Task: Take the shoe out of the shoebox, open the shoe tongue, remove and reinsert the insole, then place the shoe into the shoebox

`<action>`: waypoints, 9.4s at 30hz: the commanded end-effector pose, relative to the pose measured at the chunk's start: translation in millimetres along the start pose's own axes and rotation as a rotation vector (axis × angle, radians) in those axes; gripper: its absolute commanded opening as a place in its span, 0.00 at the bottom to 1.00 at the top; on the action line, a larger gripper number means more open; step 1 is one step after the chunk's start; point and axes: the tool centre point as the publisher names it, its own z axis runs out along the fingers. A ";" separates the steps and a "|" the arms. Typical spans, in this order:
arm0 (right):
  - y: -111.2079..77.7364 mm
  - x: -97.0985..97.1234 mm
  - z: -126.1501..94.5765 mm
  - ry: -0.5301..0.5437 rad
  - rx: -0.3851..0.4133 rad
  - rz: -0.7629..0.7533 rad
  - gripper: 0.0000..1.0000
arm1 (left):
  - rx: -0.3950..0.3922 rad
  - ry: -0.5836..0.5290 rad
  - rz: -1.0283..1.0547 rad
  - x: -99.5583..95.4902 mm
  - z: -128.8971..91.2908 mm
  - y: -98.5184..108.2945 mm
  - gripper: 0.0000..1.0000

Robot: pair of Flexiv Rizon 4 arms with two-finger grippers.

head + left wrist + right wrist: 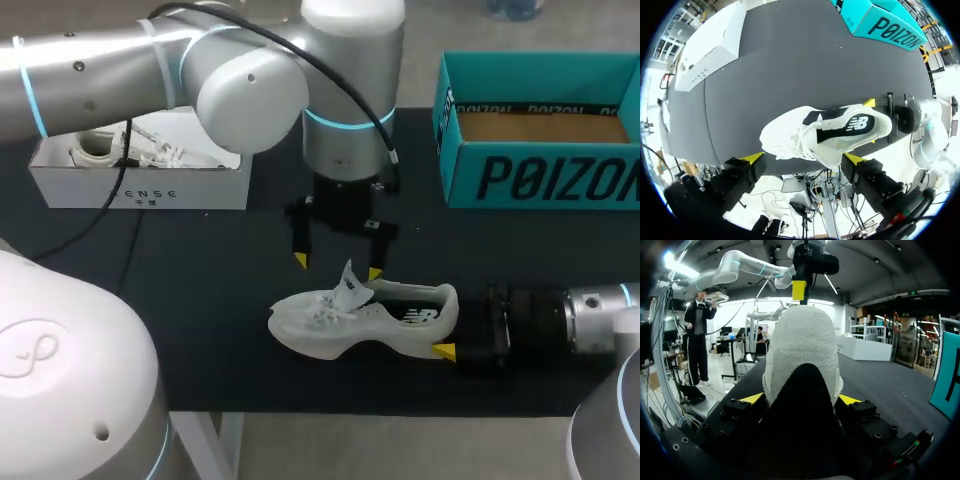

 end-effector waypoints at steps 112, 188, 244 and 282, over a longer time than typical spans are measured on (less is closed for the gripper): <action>-1.6 -0.2 2.2 -0.002 0.003 0.000 0.00 | -0.043 -0.220 1.314 67.5 115.2 -17.5 0.00; -1.6 -0.2 2.2 -0.002 0.003 0.000 0.00 | 0.220 -0.352 1.184 58.2 95.6 -33.6 0.00; -1.6 -0.2 2.2 -0.002 0.003 0.000 0.00 | 0.301 -0.183 1.188 82.4 43.0 9.0 0.00; -1.6 -0.2 2.2 -0.002 0.003 0.000 0.00 | 0.334 -0.132 1.150 106.6 45.6 1.1 0.26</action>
